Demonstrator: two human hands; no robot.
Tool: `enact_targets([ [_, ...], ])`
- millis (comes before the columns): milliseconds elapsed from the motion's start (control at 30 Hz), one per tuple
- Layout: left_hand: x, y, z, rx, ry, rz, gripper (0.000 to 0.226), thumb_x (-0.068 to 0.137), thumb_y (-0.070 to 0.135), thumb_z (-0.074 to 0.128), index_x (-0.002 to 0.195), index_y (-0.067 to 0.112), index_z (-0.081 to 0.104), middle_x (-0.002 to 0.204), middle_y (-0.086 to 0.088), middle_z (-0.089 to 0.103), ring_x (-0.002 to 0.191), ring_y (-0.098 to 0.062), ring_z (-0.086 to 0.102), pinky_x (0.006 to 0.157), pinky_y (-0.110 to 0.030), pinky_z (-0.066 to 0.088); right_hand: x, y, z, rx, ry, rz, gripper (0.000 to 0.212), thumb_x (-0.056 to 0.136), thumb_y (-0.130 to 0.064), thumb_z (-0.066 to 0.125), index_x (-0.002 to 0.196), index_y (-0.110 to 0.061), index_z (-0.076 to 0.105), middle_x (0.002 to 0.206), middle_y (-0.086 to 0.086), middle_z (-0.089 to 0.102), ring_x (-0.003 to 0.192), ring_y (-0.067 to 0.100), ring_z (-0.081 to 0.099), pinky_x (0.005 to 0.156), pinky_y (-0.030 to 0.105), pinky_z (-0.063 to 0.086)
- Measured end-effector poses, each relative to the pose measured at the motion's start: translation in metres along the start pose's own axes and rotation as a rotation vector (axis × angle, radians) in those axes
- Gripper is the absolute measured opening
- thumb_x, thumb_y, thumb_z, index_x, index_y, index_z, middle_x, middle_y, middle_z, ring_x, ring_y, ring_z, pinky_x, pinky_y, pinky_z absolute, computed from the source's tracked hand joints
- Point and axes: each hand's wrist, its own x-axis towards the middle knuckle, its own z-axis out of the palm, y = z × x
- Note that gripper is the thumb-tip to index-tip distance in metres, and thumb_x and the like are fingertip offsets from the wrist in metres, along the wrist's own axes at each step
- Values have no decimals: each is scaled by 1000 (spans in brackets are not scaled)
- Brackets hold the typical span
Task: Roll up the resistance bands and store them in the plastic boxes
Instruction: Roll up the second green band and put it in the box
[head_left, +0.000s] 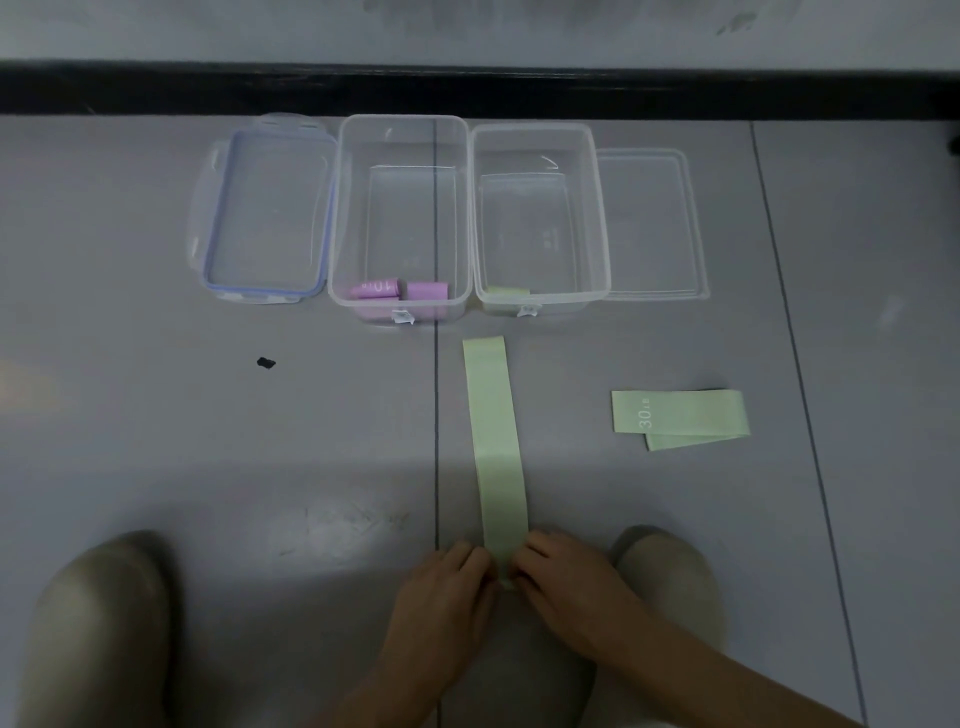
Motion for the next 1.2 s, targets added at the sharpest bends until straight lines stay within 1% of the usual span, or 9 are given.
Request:
enact_targets([
  [167, 1, 2, 2, -15, 14, -38, 12, 85, 33, 58, 81, 27, 49, 84, 9, 49, 76, -15, 53, 60, -32, 46, -1, -4, 6, -25, 41, 41, 11, 86, -31, 58, 81, -25, 50, 84, -5, 52, 75, 17, 54, 55, 32, 43],
  [300, 1, 2, 4, -20, 25, -47, 10, 86, 32, 58, 83, 26, 51, 85, 8, 49, 76, -16, 53, 61, -35, 47, -3, -6, 12, -17, 63, 69, 25, 78, -21, 67, 84, -25, 43, 84, -4, 50, 73, 20, 54, 51, 34, 44],
  [433, -1, 11, 8, -25, 58, -48, 5, 86, 30, 56, 87, 26, 53, 85, 7, 51, 72, -17, 54, 57, -33, 46, -7, -8, 12, -79, 42, 25, 27, 71, -20, 73, 87, -25, 51, 86, -5, 52, 76, 16, 51, 52, 30, 45],
  [633, -6, 7, 14, -28, 73, -71, 7, 91, 34, 54, 87, 28, 55, 85, 9, 50, 75, -17, 55, 63, -33, 46, -4, -1, 7, -79, -15, -30, 10, 85, -33, 56, 90, -24, 55, 90, -4, 54, 83, 17, 51, 55, 32, 49],
  [767, -6, 5, 12, 36, 52, -36, 14, 91, 38, 50, 89, 29, 60, 86, 9, 52, 76, -15, 55, 62, -28, 44, 1, 1, -1, 17, -17, -22, 8, 92, -25, 50, 94, -21, 56, 96, 0, 57, 87, 22, 52, 67, 38, 47],
  [800, -6, 6, 11, 68, 42, -18, 14, 90, 39, 51, 88, 28, 60, 84, 9, 52, 74, -14, 54, 61, -27, 42, 1, 1, -2, 32, -5, -17, 2, 91, -23, 52, 93, -23, 53, 94, -1, 57, 86, 22, 51, 66, 38, 46],
  [933, -4, 6, 7, 113, 39, 26, 10, 84, 36, 63, 84, 29, 56, 84, 8, 52, 72, -15, 55, 57, -29, 44, -2, 0, 6, -25, 21, -5, 15, 85, -21, 60, 86, -26, 45, 88, -2, 49, 79, 20, 50, 55, 38, 45],
  [1067, -1, 4, 8, 127, 38, 84, 17, 83, 32, 67, 83, 27, 51, 87, 7, 51, 74, -18, 55, 58, -32, 47, -4, 2, 6, -128, 4, -42, 10, 85, -29, 61, 88, -24, 53, 90, -2, 49, 82, 19, 52, 50, 35, 48],
  [1200, -1, 5, 7, 114, 60, 90, 17, 86, 33, 64, 83, 26, 49, 86, 6, 50, 73, -19, 55, 57, -33, 48, -1, -2, 1, -198, 6, -80, 16, 74, -26, 71, 80, -25, 56, 82, -5, 54, 74, 16, 54, 44, 28, 42],
])
